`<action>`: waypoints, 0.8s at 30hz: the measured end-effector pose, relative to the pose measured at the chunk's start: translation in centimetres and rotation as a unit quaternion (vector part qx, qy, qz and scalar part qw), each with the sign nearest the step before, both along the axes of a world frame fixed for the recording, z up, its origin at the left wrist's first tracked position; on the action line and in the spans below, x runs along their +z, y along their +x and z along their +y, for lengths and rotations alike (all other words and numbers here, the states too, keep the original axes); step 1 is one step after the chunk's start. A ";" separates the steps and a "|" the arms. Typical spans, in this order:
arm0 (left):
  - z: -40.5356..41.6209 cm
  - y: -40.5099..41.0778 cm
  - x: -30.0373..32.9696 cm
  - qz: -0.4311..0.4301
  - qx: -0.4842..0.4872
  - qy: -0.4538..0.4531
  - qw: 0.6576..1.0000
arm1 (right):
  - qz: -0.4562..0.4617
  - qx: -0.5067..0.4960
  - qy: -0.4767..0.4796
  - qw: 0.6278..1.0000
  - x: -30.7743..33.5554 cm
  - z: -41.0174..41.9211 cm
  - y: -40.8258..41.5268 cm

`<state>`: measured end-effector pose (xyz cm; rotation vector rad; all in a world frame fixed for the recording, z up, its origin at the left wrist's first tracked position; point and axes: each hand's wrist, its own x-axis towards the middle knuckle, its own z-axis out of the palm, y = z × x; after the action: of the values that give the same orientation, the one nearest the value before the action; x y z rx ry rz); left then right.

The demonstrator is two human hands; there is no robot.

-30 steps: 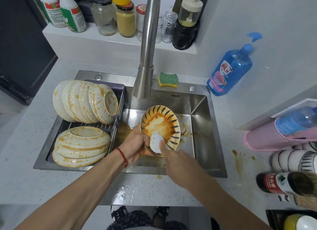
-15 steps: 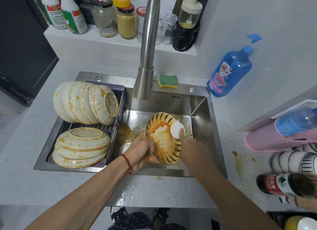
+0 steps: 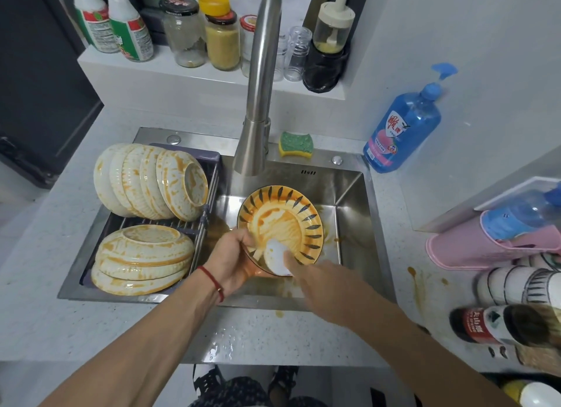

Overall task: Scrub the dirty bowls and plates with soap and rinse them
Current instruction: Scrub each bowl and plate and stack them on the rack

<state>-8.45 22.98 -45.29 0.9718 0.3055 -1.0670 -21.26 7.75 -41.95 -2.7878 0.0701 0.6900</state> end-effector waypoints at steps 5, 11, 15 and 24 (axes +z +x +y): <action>-0.7 -0.9 0.2 -0.050 0.010 0.033 0.998 | 0.004 -0.097 -0.129 0.987 0.2 -3.2 1.0; -0.6 -0.5 0.4 -0.077 -0.018 0.043 0.996 | -0.017 -0.119 -0.122 0.985 -0.4 -1.9 1.1; -1.1 -1.2 0.8 -0.095 -0.032 0.047 0.994 | -0.041 -0.129 -0.092 0.986 0.1 -0.3 3.7; -0.5 -1.5 0.2 -0.092 -0.061 0.047 0.993 | -0.050 -0.127 -0.066 0.988 -0.5 0.0 3.4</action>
<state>-9.95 22.48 -45.10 1.1766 0.1464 -1.0719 -17.89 7.80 -42.50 -2.8613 0.4589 0.4984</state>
